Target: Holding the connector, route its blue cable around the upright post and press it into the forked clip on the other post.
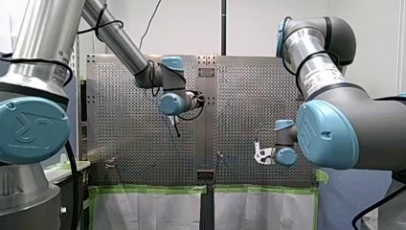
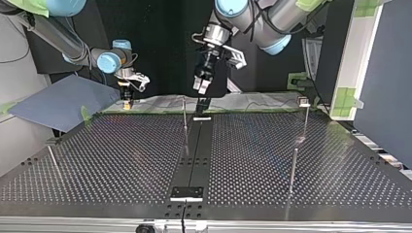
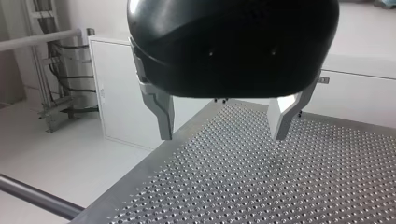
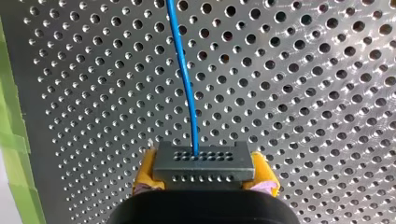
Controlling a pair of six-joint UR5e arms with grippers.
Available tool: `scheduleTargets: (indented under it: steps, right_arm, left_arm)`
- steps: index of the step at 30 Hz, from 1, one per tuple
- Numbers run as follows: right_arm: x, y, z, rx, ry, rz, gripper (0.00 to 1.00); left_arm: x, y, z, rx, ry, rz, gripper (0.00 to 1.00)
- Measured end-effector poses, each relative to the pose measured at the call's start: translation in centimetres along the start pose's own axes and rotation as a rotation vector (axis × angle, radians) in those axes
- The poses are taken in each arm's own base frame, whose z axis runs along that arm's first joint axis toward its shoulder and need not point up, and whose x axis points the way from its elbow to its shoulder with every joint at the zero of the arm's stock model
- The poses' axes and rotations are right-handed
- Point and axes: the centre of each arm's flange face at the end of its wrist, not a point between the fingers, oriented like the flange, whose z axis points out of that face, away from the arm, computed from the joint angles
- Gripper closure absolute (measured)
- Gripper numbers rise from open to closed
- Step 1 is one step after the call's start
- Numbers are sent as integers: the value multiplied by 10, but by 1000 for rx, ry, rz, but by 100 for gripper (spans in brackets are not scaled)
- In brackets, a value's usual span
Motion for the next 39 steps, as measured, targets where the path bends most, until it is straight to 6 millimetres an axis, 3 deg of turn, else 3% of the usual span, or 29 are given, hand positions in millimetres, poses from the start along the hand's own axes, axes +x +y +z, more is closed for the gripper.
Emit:
scheduleTargets:
  steps: [22, 39]
  right_arm:
    - [-1, -1, 0, 1, 1, 1, 100]
    - [1, 2, 2, -21, -39, -8, 100]
  left_arm:
    - [32, 59, -54, -32, -10, 8, 0]
    - [64, 98, -130, -92, 151, 64, 0]
